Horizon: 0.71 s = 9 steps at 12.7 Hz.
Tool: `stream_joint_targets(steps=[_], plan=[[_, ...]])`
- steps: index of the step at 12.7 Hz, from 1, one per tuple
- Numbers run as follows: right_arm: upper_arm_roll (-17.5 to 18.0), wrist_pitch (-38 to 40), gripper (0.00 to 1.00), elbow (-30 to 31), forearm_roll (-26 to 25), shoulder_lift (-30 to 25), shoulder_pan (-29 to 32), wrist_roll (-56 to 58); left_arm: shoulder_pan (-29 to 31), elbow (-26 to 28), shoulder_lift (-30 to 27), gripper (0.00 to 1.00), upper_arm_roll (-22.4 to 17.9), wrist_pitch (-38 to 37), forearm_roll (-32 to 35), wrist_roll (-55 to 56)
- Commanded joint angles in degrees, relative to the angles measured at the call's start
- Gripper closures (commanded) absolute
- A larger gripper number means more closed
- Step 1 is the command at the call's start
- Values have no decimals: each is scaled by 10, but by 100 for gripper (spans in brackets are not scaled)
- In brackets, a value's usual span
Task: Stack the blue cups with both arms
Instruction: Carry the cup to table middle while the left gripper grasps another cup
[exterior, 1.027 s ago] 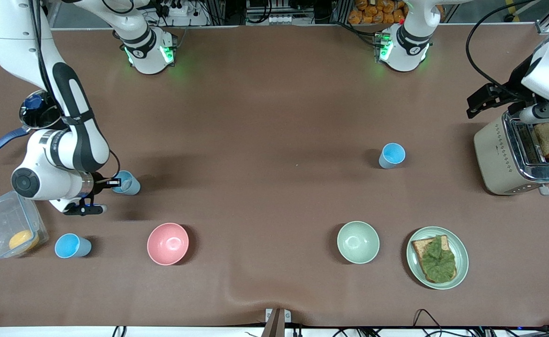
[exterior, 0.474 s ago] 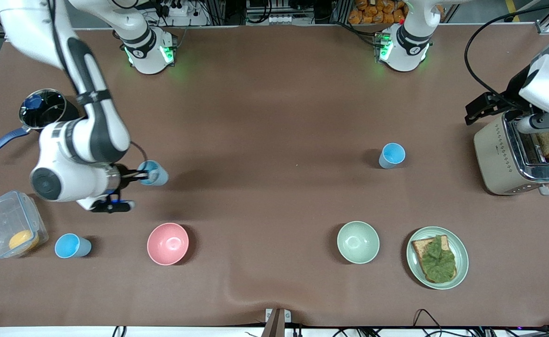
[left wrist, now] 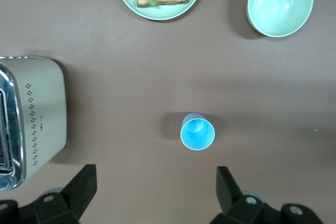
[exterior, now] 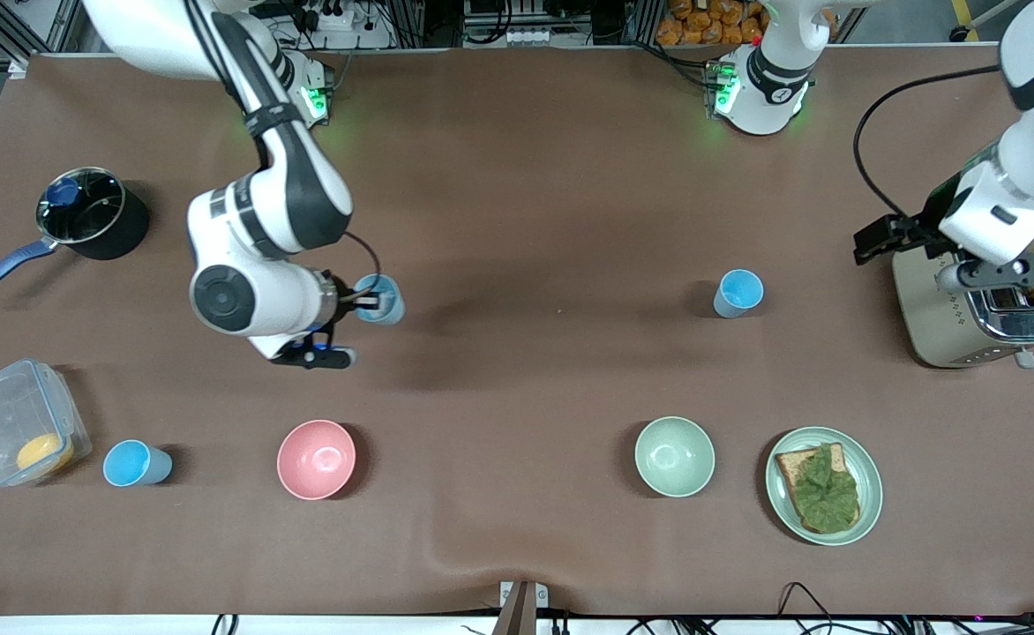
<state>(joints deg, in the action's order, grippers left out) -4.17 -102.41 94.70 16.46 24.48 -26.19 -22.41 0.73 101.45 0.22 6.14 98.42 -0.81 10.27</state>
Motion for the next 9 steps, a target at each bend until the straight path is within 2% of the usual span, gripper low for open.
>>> stream_joint_targets(steps=[1,6,9], plan=[[-5,-5,100,-30,25,1,-43,-66,4,40,-4,0,2,38,-9,-3],[-5,-69,100,-31,45,19,-106,-125,-1,82,9,0,6,91,-9,-2],[-6,-118,100,-29,44,47,-147,-144,-8,86,31,0,8,113,-10,-2]])
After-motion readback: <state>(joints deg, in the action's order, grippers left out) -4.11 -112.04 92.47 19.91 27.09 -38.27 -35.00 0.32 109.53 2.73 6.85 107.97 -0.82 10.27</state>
